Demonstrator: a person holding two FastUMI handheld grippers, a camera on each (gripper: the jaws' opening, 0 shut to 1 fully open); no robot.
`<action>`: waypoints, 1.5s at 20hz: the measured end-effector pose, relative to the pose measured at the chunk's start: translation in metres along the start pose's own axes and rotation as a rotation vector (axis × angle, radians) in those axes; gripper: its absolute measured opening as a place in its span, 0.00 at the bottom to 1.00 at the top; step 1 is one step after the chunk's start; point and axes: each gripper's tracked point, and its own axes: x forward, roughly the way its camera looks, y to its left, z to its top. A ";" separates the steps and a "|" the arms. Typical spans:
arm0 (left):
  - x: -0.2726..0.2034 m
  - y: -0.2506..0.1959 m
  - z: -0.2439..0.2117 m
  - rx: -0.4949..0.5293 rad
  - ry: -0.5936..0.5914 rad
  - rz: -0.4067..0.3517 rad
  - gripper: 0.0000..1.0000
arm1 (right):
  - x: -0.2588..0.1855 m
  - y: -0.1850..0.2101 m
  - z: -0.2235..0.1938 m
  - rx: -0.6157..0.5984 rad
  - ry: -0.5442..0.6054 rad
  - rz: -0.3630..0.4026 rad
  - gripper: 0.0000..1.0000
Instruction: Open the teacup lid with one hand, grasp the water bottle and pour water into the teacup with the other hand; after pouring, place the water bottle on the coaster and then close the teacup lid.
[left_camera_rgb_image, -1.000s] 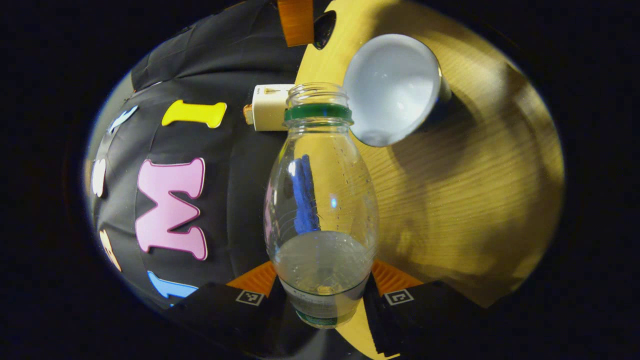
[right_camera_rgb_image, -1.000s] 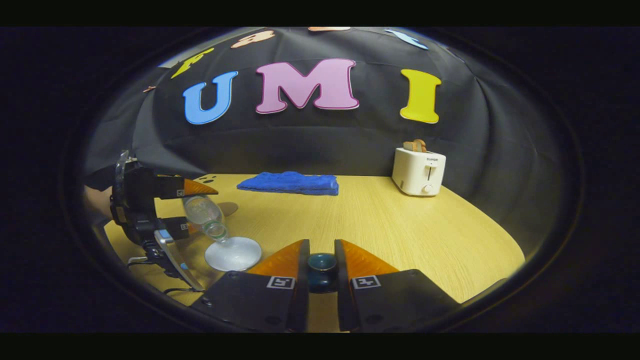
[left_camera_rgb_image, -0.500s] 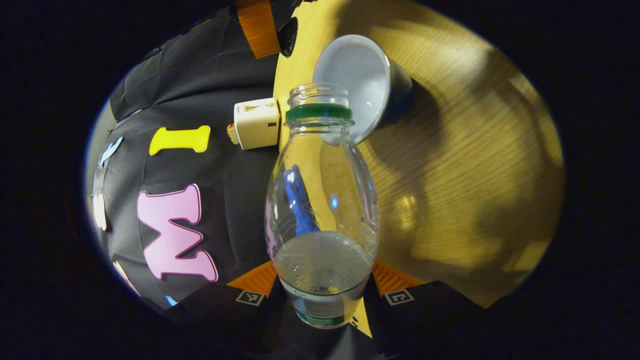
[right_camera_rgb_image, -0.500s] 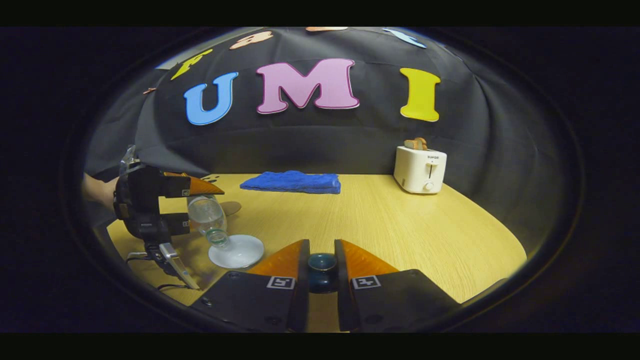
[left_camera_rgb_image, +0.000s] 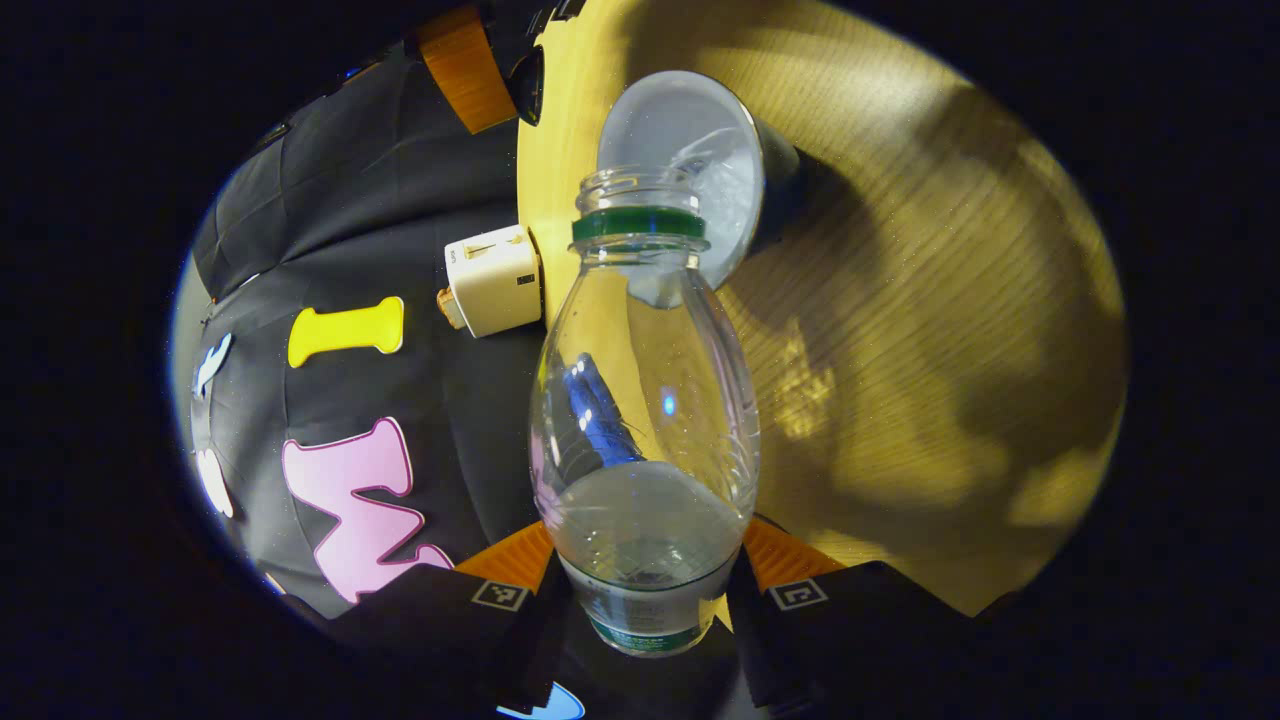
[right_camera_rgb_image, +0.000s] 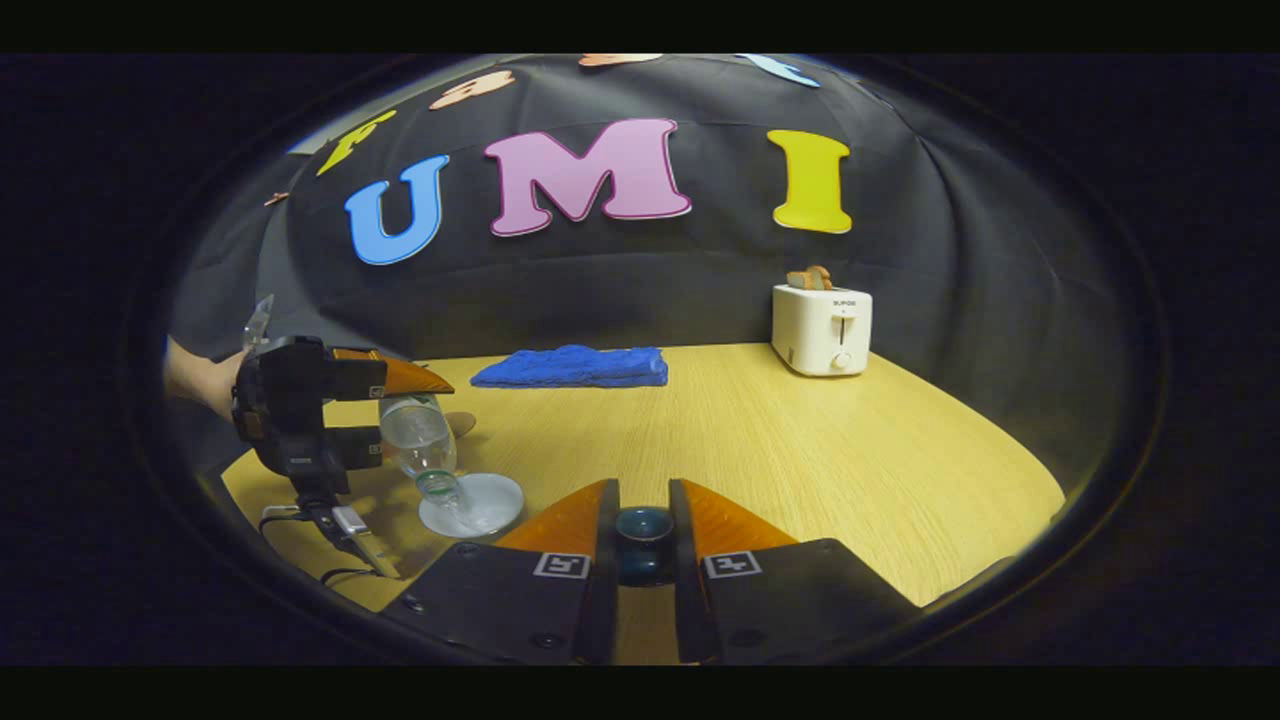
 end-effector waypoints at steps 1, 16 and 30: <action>0.000 0.003 -0.001 0.011 -0.001 0.003 0.72 | -0.001 0.000 -0.003 0.005 0.006 -0.002 0.27; -0.001 0.022 0.002 0.137 -0.022 0.044 0.72 | -0.003 -0.003 0.004 0.021 0.007 -0.002 0.22; -0.003 0.035 0.001 0.254 -0.029 0.060 0.72 | -0.017 -0.005 0.014 0.052 0.024 -0.033 0.24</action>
